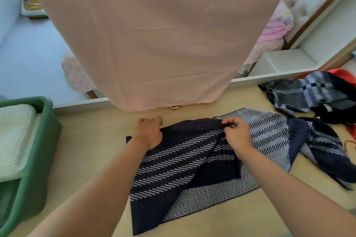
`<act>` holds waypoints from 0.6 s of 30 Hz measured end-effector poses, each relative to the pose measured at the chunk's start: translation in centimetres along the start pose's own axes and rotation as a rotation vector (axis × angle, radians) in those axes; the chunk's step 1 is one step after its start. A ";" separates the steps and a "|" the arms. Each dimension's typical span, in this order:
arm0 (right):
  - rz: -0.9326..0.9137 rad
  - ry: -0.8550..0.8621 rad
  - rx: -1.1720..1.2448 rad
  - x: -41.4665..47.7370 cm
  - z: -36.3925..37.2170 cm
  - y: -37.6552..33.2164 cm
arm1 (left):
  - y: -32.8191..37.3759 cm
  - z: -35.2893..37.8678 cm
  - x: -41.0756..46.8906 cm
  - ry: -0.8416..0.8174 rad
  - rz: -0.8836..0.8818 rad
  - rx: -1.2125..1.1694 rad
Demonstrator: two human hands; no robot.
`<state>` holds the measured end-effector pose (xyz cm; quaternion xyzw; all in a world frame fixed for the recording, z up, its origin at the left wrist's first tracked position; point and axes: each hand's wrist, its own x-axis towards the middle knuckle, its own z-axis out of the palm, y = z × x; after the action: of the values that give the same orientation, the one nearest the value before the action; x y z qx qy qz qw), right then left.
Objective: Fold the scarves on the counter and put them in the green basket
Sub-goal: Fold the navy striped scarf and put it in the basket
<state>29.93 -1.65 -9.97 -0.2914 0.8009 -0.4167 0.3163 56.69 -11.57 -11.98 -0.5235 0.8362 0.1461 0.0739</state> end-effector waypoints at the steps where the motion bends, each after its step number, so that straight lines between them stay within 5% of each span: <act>1: 0.003 -0.003 -0.047 1.0 -0.2 0.6 | 0.1 0.5 0.1 0.035 -0.010 0.076; 7: -0.043 -0.218 -0.484 4.3 0.1 4.6 | 0.5 5.0 -2.5 0.302 -0.040 0.072; 11: -0.109 -0.234 -0.636 3.8 0.2 6.0 | 0.0 7.3 -5.4 0.032 -0.103 -0.049; 15: -0.454 -0.161 -0.868 1.8 -1.1 7.1 | 0.6 8.1 -7.9 0.077 -0.093 -0.075; 18: -0.732 -0.279 -0.866 -0.8 -2.5 7.7 | 2.0 7.9 -9.8 0.173 -0.043 -0.136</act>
<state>27.01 3.82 -15.21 -0.7040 0.6962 -0.0914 0.1064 59.02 0.12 -16.40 -0.5559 0.8161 0.1549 -0.0311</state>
